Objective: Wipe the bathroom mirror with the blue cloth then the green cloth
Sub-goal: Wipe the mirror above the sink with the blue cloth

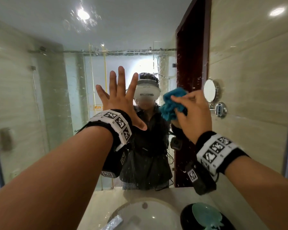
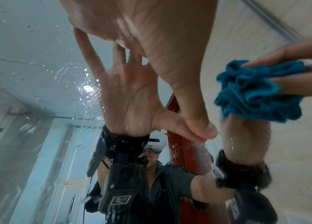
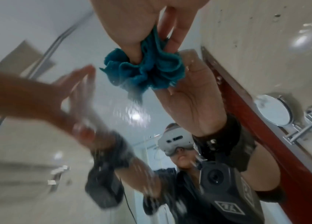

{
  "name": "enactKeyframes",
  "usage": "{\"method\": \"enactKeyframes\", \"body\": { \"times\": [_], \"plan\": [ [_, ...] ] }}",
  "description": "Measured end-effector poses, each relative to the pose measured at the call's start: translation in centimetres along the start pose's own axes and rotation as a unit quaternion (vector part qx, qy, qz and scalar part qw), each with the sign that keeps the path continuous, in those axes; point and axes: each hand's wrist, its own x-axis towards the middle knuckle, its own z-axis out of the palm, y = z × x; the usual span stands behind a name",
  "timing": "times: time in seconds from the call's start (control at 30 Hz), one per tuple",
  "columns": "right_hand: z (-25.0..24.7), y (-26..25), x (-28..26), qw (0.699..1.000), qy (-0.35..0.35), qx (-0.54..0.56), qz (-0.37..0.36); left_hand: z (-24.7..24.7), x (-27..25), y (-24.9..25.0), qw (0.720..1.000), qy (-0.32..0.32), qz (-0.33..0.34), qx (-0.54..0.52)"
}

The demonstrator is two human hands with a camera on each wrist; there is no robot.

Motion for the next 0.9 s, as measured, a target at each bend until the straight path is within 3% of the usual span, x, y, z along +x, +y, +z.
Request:
{"method": "enactKeyframes", "body": {
  "times": [0.1,0.17,0.3,0.5,0.67,0.73,0.8,0.9],
  "plan": [
    [0.0,-0.4,1.0,0.999,0.039,0.007,0.015,0.0,0.1,-0.1,1.000,0.001,-0.001,0.005],
    [0.5,-0.4,-0.3,0.999,-0.002,-0.043,-0.015,-0.1,0.2,-0.1,1.000,-0.003,-0.008,0.016],
    [1.9,0.8,-5.3,0.976,-0.106,-0.117,-0.150,-0.3,0.1,0.1,1.000,-0.003,-0.012,0.018],
    [1.5,1.4,-7.3,0.973,-0.126,-0.099,-0.168,1.8,-4.4,1.2,0.999,0.016,0.044,-0.005],
    [0.3,0.9,-3.8,1.000,-0.006,-0.023,0.003,6.7,-9.3,1.8,0.994,-0.029,0.095,0.046],
    [0.4,1.0,-3.4,0.999,0.019,-0.019,0.022,7.9,-9.8,1.7,0.994,-0.041,0.087,0.053],
    [1.0,0.7,-4.6,0.999,-0.010,-0.049,-0.014,8.6,-9.8,1.5,0.994,-0.042,0.080,0.059],
    [2.7,1.0,-9.2,0.975,-0.126,-0.089,-0.159,9.3,-9.4,1.4,0.994,-0.039,0.072,0.072]
  ]
}}
